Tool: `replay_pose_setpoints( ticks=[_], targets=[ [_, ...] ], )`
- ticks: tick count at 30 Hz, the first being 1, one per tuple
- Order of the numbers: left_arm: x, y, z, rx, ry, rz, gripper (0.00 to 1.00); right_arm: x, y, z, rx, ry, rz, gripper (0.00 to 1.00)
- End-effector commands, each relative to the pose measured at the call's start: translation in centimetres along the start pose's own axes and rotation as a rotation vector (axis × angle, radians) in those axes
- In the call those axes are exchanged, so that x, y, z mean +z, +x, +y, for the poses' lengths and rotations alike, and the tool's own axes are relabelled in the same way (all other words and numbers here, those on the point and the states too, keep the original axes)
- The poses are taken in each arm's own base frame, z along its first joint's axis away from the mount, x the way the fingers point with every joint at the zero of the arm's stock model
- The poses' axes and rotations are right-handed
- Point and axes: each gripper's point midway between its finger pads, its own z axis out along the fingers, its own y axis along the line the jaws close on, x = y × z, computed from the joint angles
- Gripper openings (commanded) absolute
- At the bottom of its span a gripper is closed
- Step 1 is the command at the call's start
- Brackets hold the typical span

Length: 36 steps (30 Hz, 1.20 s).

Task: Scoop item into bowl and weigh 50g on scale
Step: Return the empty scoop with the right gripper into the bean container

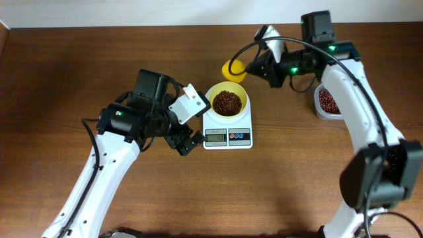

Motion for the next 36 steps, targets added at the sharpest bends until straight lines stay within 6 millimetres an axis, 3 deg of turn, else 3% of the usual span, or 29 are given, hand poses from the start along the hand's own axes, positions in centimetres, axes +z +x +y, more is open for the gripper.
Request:
replay_pose_setpoints(
  ticks=[1, 4, 5, 9, 11, 12, 14, 16, 21, 27, 31, 34, 36],
  targets=[
    [-0.1, 0.0, -0.4, -0.005, 0.014, -0.011, 0.99, -5.4, -2.8, -1.5, 0.144, 0.326, 0.001, 0.04],
    [-0.1, 0.0, -0.4, -0.005, 0.014, -0.011, 0.99, -13.8, 1.0, -8.7, 0.416, 1.019, 0.101, 0.04],
    [-0.1, 0.0, -0.4, -0.005, 0.014, -0.011, 0.99, -15.7, 2.4, -10.0, 0.461, 1.122, 0.127, 0.04],
    [-0.1, 0.0, -0.4, -0.005, 0.014, -0.011, 0.99, -20.0, 8.2, -15.7, 0.700, 1.224, 0.099, 0.04],
    [-0.1, 0.0, -0.4, -0.005, 0.014, -0.011, 0.99, -20.8, 11.1, -17.4, 0.780, 1.172, 0.100, 0.04],
    [-0.1, 0.0, -0.4, -0.005, 0.014, -0.011, 0.99, -21.1, 12.9, -17.0, 0.816, 1.119, 0.148, 0.04],
    [-0.1, 0.0, -0.4, -0.005, 0.014, -0.011, 0.99, -21.0, 14.9, -15.4, 0.902, 1.032, 0.190, 0.04],
    [-0.1, 0.0, -0.4, -0.005, 0.014, -0.011, 0.99, -19.6, 14.7, -14.2, 0.938, 0.910, 0.175, 0.04],
    [-0.1, -0.1, -0.4, -0.005, 0.014, -0.011, 0.99, -19.0, 15.0, -13.3, 0.972, 0.875, 0.193, 0.04],
    [-0.1, 0.0, -0.4, -0.005, 0.014, -0.011, 0.99, -18.7, 15.9, -12.3, 1.103, 0.873, 0.197, 0.04],
    [-0.1, 0.0, -0.4, -0.005, 0.014, -0.011, 0.99, -17.5, 19.1, -11.7, 1.163, 0.883, 0.265, 0.04],
    [-0.1, 0.0, -0.4, -0.005, 0.014, -0.011, 0.99, -19.2, 20.5, -12.6, 1.170, 1.019, 0.296, 0.04],
    [-0.1, 0.0, -0.4, -0.005, 0.014, -0.011, 0.99, -19.0, 21.9, -13.0, 1.182, 1.060, 0.307, 0.04]
  ],
)
